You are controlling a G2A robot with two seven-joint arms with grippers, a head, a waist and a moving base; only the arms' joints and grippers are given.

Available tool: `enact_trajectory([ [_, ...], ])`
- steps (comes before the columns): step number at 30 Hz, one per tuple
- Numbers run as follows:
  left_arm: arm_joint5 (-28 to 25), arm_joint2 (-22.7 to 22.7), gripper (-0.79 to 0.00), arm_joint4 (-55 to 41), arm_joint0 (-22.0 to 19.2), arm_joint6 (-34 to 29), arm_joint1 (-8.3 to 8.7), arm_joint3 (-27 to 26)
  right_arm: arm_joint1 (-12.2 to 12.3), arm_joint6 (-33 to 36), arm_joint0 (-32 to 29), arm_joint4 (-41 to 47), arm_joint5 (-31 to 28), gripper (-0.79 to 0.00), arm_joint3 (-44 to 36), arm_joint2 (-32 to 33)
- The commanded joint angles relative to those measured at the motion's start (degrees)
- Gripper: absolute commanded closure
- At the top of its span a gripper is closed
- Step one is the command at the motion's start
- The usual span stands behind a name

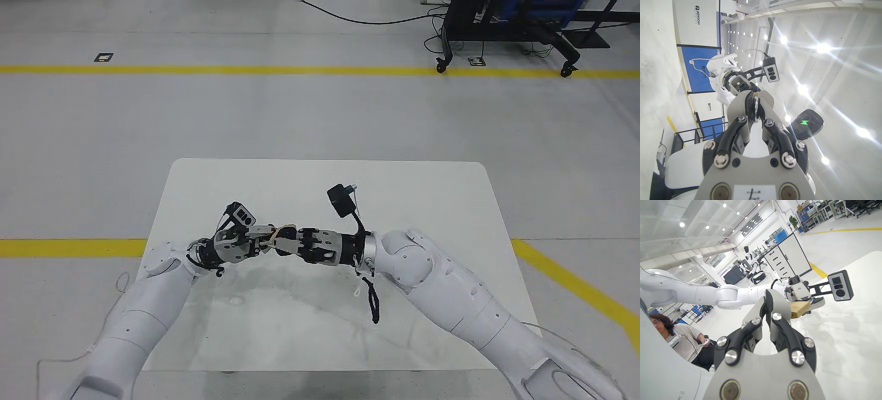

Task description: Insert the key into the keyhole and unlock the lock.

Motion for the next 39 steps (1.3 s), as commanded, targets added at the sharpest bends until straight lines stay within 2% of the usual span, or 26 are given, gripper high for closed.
enact_trajectory([
  [1, 0.2, 0.1, 0.000, 0.2, -0.1, -0.4, -0.18, 0.1, 0.0, -0.1, -0.2, -0.3, 0.3, 0.000, 0.0, 0.7],
  [14, 0.6, 0.2, 0.000, 2.5, 0.1, -0.4, -0.36, -1.6, -0.2, -0.8, -0.9, -1.0, 1.3, 0.000, 1.4, 3.6],
  [25, -2.2, 0.3, 0.000, 6.7, -0.2, -0.4, 0.23, -3.2, -0.2, -0.2, -1.3, 0.8, -0.1, 0.000, 2.2, 6.4],
  [28, -5.5, 1.0, 0.000, 13.5, -1.0, -0.4, 0.81, -4.5, -0.2, 0.3, -1.6, 1.5, 0.0, 0.000, 2.5, 7.0],
  [32, -8.1, 1.2, 0.000, 28.2, -1.9, 1.6, 2.13, -8.2, -0.1, 1.4, -2.0, 2.7, 0.0, 0.000, 3.2, 7.6],
  [36, -10.3, 0.7, 0.000, 38.4, -0.6, 3.8, 3.41, -13.9, -0.1, 3.1, -2.4, 3.7, 0.7, 0.000, 4.2, 8.0],
  [39, -10.9, 0.0, 0.000, 41.8, 1.5, 4.4, 4.34, -20.8, -0.2, 5.2, -2.3, 4.8, 1.7, 0.000, 5.0, 7.6],
])
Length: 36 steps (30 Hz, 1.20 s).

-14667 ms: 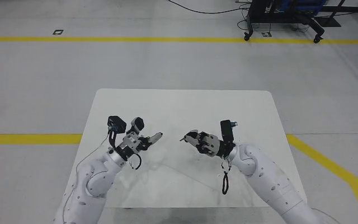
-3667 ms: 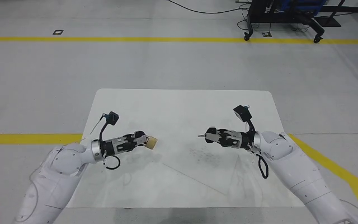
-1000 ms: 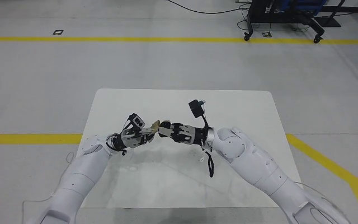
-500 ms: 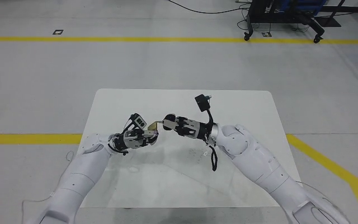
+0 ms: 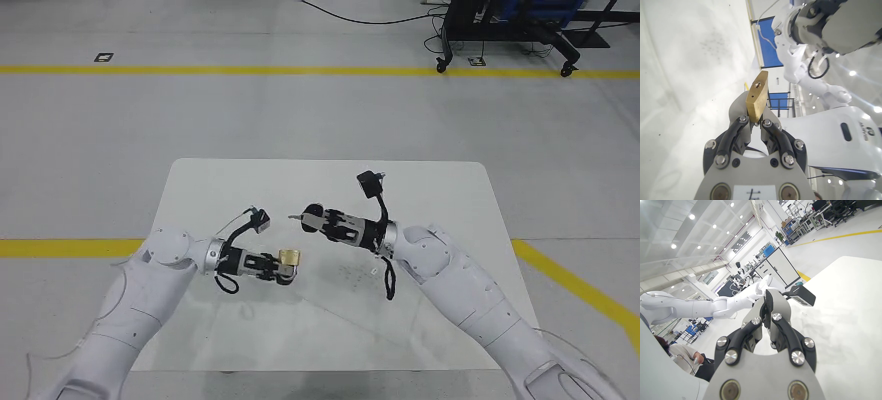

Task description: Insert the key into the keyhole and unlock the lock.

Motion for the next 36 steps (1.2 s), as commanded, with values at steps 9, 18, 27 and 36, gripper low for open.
enact_trajectory([
  [9, -3.5, -5.3, 0.000, 1.8, 7.7, 3.5, 2.66, -14.9, -0.7, 2.7, -0.2, 5.6, -3.1, 0.000, 2.8, -0.5],
  [18, -2.5, -7.6, 0.000, 26.4, 9.6, 11.0, 4.35, -20.9, -0.6, 6.0, -0.7, 10.1, -5.1, 0.000, 4.4, 0.2],
  [27, -4.9, -9.8, 0.000, 36.2, 15.6, 19.3, 5.47, -29.9, -0.4, 7.2, -1.3, 10.4, -5.0, 0.000, 4.9, 1.7],
  [36, -6.2, -11.5, 0.000, 31.2, 16.9, 20.4, 6.02, -29.5, -0.4, 8.3, -2.2, 10.1, -4.9, 0.000, 4.5, 2.1],
])
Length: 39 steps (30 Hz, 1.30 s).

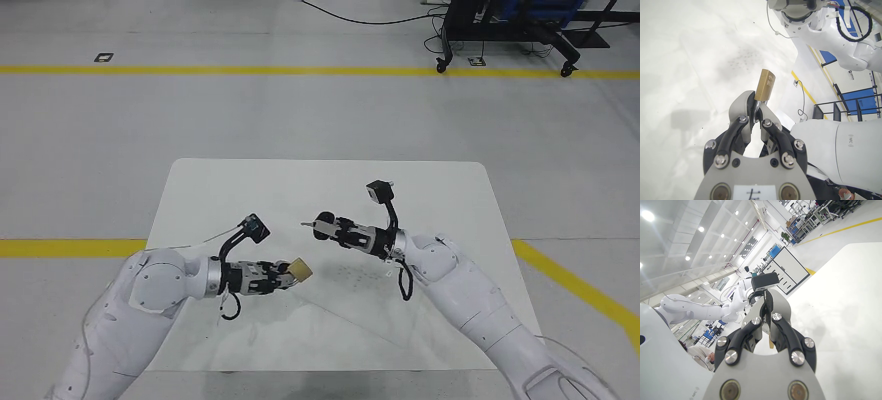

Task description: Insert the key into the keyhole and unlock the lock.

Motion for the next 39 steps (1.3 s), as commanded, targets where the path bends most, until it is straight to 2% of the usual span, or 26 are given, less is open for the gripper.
enact_trajectory([
  [1, -0.1, 0.0, 0.000, -0.5, -0.1, 0.1, 0.06, 0.2, -0.1, 0.6, 0.0, 0.0, 0.2, 0.000, -0.1, -0.2],
  [22, -0.7, 1.7, 0.000, -2.3, -0.8, -0.4, 0.56, 0.1, -1.8, 9.5, 4.2, 0.2, 3.7, 0.000, 2.7, -5.2],
  [30, 1.0, 2.1, 0.000, -3.6, -1.7, 0.2, 0.62, 1.9, -2.4, 13.9, 5.7, 3.0, 1.1, 0.000, 4.3, -6.5],
  [39, 1.7, 2.3, 0.000, -8.3, -2.6, 0.1, 0.61, 4.0, -2.2, 12.9, 5.7, 3.7, -0.6, 0.000, 5.3, -5.2],
])
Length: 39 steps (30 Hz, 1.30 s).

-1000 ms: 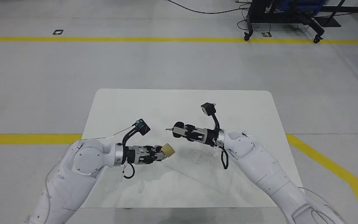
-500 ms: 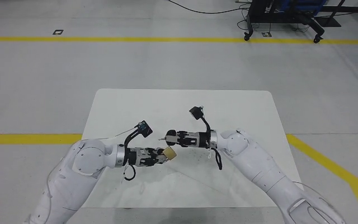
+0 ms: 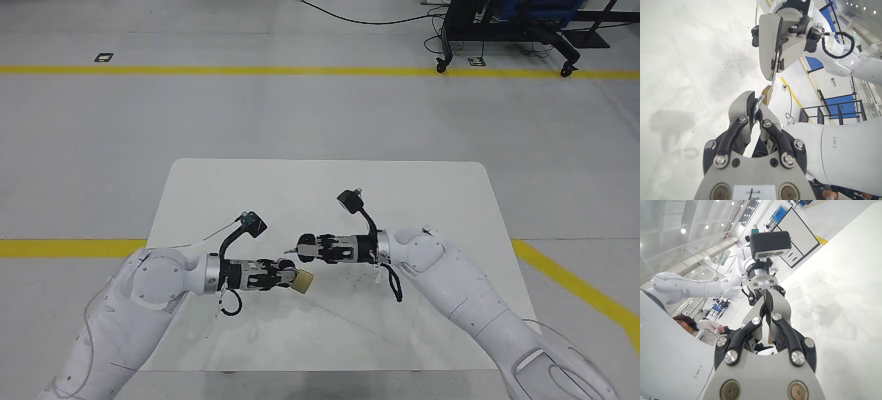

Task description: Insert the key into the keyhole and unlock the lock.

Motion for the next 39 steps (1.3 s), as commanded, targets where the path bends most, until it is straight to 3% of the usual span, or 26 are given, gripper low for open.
enact_trajectory([
  [1, -0.1, 0.1, 0.000, -0.5, -0.2, 0.2, -0.01, 0.5, 0.1, -0.3, -0.2, 0.2, -0.3, 0.000, 0.0, 0.4],
  [9, 0.3, 0.9, 0.000, -3.0, -1.0, 1.7, -0.24, 2.7, 0.0, 0.0, -0.3, -0.5, 0.5, 0.000, -0.7, 0.3],
  [15, 3.2, 0.3, 0.000, -12.7, -1.1, 5.5, -0.74, 5.8, 0.0, -0.2, -0.4, 0.2, -0.1, 0.000, -1.2, 0.5],
  [23, 4.4, 0.7, 0.000, -21.7, -2.5, 4.0, -1.34, 9.8, -0.2, -1.0, -1.1, 1.2, -1.2, 0.000, -2.8, 0.4],
  [36, 4.1, 0.4, 0.000, -20.9, -3.0, 4.2, -1.37, 10.8, 0.3, -1.6, -2.0, 3.2, -2.7, 0.000, -3.5, 2.5],
  [38, 7.7, 1.2, 0.000, -21.7, -2.7, 5.2, -1.58, 10.5, 0.3, -1.6, -2.0, 3.2, -2.7, 0.000, -3.5, 2.5],
  [39, 12.1, 1.8, 0.000, -24.1, -2.9, 5.1, -1.75, 11.0, 0.3, -1.9, -2.2, 3.5, -2.4, 0.000, -3.7, 2.4],
])
